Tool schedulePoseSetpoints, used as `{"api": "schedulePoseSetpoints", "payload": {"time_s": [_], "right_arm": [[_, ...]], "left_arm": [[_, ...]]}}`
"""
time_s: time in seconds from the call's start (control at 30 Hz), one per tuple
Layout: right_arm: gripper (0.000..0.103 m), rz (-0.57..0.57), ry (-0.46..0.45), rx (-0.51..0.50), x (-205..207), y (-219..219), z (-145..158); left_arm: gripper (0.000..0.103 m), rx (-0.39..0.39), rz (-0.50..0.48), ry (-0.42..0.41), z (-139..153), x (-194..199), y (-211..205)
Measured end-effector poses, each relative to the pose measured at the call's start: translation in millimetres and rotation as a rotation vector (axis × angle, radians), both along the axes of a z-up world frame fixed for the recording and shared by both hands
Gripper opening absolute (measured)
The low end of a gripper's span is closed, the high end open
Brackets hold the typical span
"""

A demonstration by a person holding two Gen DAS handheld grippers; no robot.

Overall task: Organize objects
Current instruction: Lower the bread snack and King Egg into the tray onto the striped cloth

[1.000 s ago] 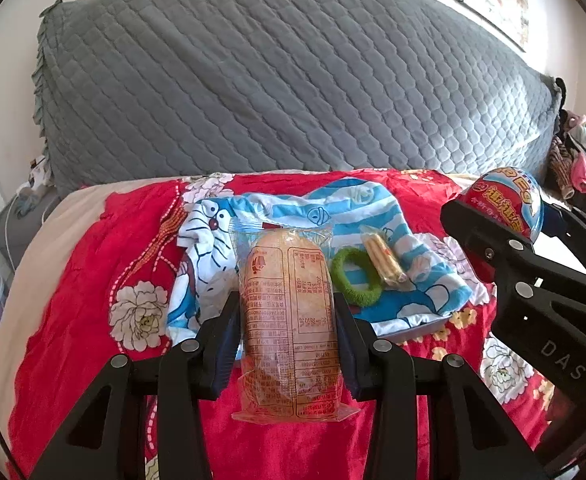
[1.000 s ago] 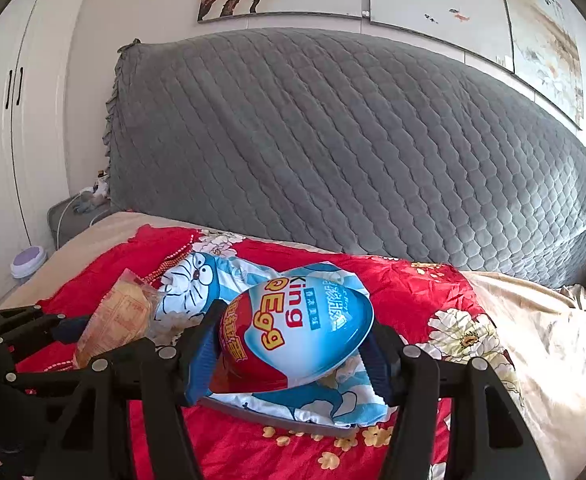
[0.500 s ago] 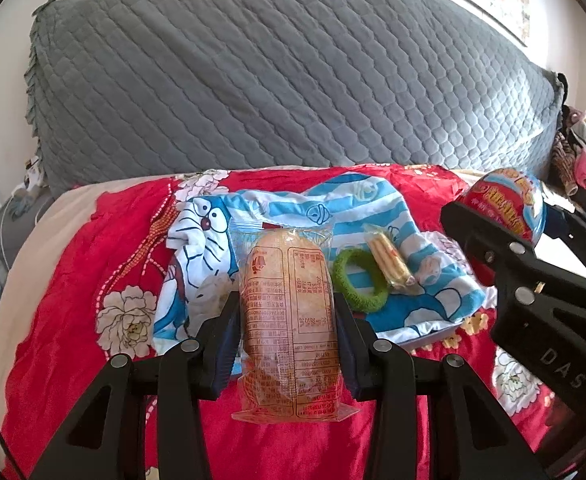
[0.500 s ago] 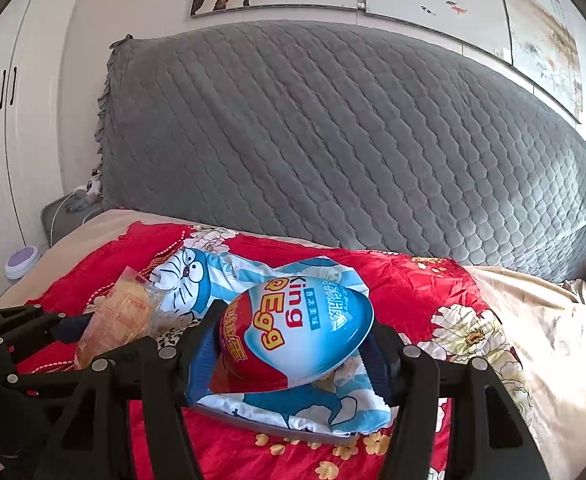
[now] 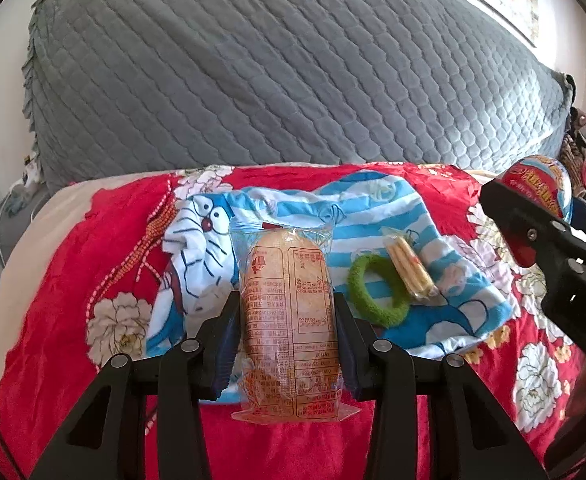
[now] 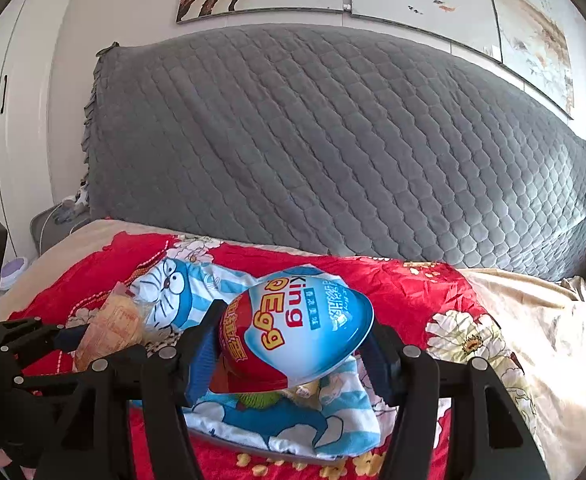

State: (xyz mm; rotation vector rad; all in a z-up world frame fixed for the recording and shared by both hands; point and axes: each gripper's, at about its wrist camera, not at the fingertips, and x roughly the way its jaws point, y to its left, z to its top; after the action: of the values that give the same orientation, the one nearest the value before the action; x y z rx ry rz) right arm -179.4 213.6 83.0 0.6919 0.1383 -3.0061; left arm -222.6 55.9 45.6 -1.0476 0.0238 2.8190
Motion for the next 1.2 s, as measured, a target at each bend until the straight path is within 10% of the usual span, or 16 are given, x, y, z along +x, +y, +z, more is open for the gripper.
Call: {"api": "schedulePoseSetpoints", "payload": {"time_s": [0.3,1.2], "right_arm": [[0.062,0.0,0.028,0.01,-29.3,-5.3,-5.3],[0.062,0.031,-0.291,0.112,-130.4,-23.4,-106.1]], "left_arm": [[0.044,0.001,0.007,0.019,-1.2,-35.7,-7.1],[0.044,0.005,0.026,-0.161,-81.7,-119.3,-3.9]]}}
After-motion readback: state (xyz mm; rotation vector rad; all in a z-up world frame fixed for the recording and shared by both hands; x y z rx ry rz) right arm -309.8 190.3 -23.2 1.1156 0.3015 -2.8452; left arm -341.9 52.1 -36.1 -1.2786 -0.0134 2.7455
